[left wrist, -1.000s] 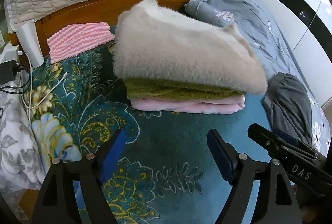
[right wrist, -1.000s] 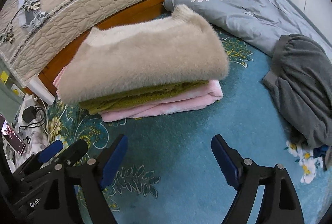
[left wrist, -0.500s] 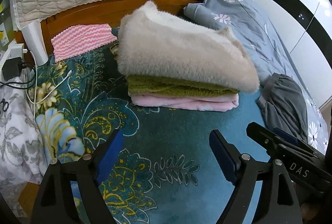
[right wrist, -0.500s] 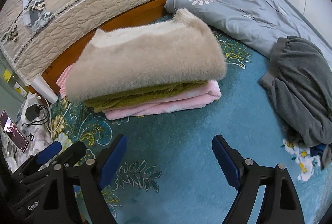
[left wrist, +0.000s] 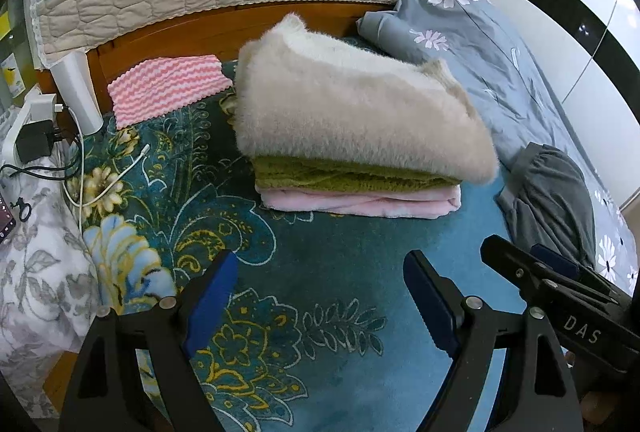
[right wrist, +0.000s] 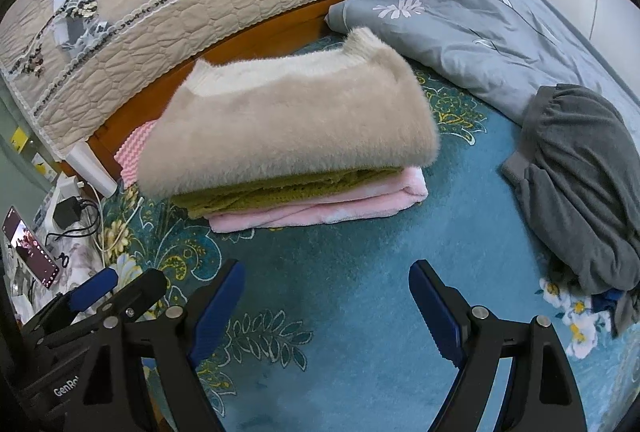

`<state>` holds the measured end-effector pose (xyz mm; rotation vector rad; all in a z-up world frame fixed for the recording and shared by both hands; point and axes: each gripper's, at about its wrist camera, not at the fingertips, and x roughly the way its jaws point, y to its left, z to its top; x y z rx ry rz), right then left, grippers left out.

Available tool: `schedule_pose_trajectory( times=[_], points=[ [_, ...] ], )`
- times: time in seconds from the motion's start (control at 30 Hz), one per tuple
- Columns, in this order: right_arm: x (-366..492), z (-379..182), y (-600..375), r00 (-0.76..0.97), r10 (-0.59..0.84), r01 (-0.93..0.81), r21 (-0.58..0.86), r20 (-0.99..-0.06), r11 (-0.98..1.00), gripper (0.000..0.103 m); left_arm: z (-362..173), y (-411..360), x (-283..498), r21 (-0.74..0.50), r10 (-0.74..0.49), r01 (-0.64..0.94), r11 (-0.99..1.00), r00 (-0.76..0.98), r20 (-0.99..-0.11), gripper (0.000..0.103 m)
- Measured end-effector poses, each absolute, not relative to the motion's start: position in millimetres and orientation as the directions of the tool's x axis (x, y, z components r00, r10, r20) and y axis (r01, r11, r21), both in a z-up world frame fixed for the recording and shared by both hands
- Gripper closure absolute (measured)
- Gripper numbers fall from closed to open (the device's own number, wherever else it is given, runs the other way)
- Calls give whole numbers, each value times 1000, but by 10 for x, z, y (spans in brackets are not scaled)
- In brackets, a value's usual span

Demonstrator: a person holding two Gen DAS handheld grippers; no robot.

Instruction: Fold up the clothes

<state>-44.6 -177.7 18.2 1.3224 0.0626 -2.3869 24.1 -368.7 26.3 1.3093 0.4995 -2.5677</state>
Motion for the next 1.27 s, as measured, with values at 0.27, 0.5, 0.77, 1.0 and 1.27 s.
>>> schedule_pose_trajectory(
  times=[0.27, 0.5, 0.77, 1.0, 1.27],
  points=[
    [-427, 212, -1777, -476, -329, 372, 152, -816, -916, 16, 265, -3685, 230, -185, -48, 336, -923, -580, -813, 17],
    [-372, 187, -1783, -474, -324, 362, 155, -819, -919, 16, 252, -3704, 271, -194, -40, 331, -924, -587, -808, 17],
    [-348, 212, -1814, -477, -300, 367, 124, -826, -922, 16, 230, -3723, 305, -212, -19, 315, -925, -596, -803, 17],
    [-355, 259, -1874, -480, -295, 371, 114, -826, -922, 16, 228, -3772, 318, -247, -9, 333, -910, -611, -791, 17],
    [-362, 286, -1976, -475, -292, 375, 109, -831, -921, 16, 223, -3838, 333, -239, -29, 344, -908, -622, -782, 17]
  ],
)
